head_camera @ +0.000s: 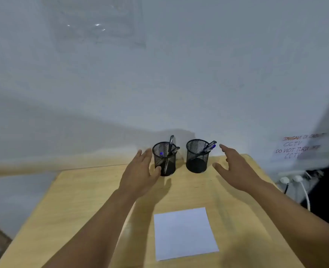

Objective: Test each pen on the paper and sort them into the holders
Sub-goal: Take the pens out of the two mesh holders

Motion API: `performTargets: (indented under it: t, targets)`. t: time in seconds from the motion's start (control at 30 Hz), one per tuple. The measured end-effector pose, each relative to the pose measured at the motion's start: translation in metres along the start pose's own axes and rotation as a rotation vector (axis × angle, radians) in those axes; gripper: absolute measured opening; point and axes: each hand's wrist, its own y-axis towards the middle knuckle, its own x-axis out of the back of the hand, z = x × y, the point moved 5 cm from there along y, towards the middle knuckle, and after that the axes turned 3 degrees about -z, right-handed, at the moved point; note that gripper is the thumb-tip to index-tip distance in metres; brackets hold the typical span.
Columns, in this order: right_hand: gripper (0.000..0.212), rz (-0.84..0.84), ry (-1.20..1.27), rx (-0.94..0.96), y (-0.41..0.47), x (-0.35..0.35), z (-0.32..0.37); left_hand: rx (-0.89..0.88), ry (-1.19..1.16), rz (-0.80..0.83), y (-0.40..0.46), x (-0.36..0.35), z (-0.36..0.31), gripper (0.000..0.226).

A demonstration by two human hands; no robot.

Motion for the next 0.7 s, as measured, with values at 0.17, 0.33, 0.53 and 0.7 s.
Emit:
performTargets:
  t: [0.17,0.33,0.53,0.7]
  targets:
    - [0.077,-0.002,0.055,-0.046,0.028,-0.009,-0.004,-0.030,0.065,0.043,0.029,-0.018,-0.007,0.074]
    - [0.080,-0.057,0.044,-0.061,0.047,-0.017,-0.004,-0.083,0.132,0.053,0.050,-0.033,-0.019,0.075]
    - [0.078,-0.092,0.020,-0.018,0.062,-0.022,-0.004,-0.067,0.158,-0.042,0.071,-0.045,-0.027,0.069]
    - [0.062,-0.164,-0.042,0.044,0.066,-0.021,0.003,-0.084,0.213,-0.133,0.083,-0.054,-0.035,0.065]
